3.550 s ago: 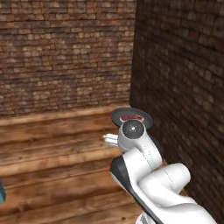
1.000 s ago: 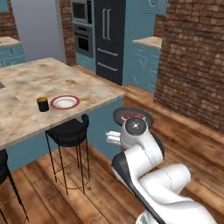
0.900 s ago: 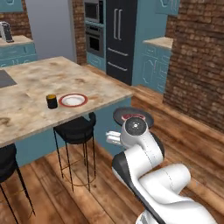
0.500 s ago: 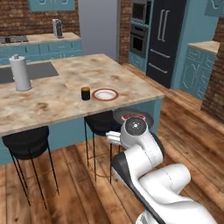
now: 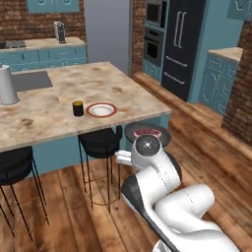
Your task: Pick up the pan with the steak in it and place it on the dining table. Then place the steak on the plate.
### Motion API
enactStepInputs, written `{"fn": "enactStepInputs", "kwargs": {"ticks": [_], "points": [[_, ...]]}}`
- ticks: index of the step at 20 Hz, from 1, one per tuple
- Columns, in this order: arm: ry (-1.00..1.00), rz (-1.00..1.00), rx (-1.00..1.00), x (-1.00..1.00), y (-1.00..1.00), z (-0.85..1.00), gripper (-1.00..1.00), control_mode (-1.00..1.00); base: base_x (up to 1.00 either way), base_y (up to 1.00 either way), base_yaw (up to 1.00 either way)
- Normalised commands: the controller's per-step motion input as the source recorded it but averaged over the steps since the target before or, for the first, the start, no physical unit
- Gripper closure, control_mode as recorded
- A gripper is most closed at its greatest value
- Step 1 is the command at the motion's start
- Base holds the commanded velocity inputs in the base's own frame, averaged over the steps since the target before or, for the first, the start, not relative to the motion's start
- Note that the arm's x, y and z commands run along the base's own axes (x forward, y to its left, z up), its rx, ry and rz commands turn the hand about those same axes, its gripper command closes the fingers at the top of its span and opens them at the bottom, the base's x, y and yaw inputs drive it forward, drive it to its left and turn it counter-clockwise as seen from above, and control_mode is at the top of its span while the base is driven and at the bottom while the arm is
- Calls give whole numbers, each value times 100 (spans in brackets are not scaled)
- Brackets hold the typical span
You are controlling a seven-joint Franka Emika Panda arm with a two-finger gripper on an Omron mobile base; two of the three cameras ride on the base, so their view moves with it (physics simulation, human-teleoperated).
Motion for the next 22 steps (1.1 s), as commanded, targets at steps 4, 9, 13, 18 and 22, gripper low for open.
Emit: {"fn": "enactStepInputs", "kwargs": {"ticks": [4, 9, 13, 18, 22], "points": [[0, 0, 0, 0, 0, 0, 100, 100, 4, -80, 12], [0, 0, 0, 0, 0, 0, 100, 100, 0, -39, 33], [0, 0, 0, 0, 0, 0, 100, 100, 0, -30, 37], [0, 0, 0, 0, 0, 0, 100, 100, 1, -22, 1], [0, 0, 0, 0, 0, 0, 100, 100, 0, -99, 0]]}}
